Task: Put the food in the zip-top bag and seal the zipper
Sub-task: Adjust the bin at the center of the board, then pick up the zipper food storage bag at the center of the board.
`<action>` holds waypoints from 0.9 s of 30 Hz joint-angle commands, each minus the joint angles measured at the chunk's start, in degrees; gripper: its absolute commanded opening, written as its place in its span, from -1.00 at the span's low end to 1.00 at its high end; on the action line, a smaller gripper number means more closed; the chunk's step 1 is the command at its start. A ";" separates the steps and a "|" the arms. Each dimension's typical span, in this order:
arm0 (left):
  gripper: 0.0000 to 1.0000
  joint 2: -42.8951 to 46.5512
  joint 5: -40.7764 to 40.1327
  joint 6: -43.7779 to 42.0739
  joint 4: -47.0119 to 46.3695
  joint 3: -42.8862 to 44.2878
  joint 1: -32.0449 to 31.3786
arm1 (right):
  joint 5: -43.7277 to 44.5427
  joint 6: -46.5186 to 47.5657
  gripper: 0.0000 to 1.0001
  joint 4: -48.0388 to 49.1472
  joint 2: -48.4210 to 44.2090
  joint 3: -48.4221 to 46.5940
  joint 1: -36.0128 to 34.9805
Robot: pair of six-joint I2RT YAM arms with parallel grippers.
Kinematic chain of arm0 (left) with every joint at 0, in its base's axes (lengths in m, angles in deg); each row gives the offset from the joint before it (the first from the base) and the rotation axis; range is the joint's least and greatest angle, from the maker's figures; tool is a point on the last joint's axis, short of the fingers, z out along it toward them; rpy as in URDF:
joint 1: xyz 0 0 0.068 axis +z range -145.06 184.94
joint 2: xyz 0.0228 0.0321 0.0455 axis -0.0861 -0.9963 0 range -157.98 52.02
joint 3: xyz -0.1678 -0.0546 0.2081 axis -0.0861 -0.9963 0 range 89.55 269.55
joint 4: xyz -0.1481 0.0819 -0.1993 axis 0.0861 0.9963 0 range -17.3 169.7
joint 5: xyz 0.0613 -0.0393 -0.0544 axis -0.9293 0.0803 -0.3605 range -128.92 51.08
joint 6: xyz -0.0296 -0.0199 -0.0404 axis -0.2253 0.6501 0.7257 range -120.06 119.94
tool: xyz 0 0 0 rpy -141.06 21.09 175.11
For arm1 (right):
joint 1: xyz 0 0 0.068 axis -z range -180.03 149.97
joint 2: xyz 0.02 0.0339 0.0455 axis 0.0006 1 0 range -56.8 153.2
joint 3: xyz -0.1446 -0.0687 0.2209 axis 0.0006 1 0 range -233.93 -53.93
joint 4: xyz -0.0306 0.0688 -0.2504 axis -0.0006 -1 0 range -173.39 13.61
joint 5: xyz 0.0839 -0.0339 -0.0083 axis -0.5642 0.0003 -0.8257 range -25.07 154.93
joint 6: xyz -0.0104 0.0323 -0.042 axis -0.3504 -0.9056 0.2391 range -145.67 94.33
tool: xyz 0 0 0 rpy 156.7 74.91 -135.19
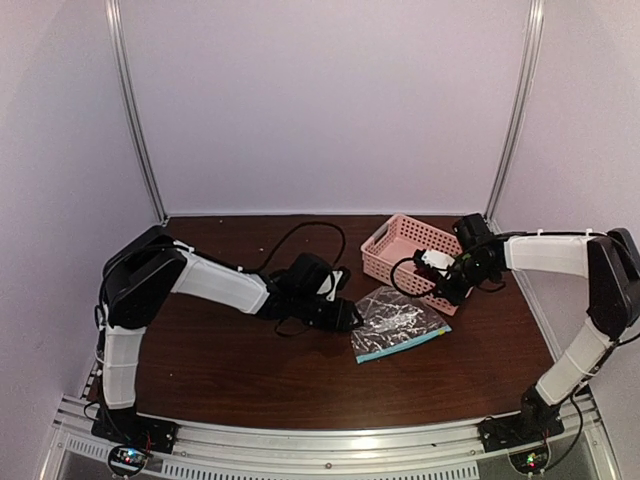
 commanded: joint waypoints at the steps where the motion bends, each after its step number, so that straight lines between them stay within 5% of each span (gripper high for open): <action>1: -0.02 -2.48 1.24 2.23 -6.34 1.29 -0.40 | 1.90 -4.09 -0.94 -1.24 -6.19 5.29 0.27; 9: -1.00 -2.47 2.64 2.02 -12.25 -1.29 -0.42 | 2.36 -3.74 -0.87 -4.79 -13.03 9.87 0.27; 14: -1.00 5.37 2.64 2.31 -12.41 -9.70 -0.40 | 1.06 -5.11 -0.36 -7.57 -16.98 7.04 1.57; 20: -1.00 28.68 -2.30 0.96 -18.10 -27.49 -0.41 | -8.54 -8.09 0.02 -7.98 -25.20 1.87 3.25; 27: -1.00 43.70 -26.76 4.44 -22.98 -31.35 -0.34 | -18.43 -20.83 0.18 2.36 -27.86 -2.41 3.43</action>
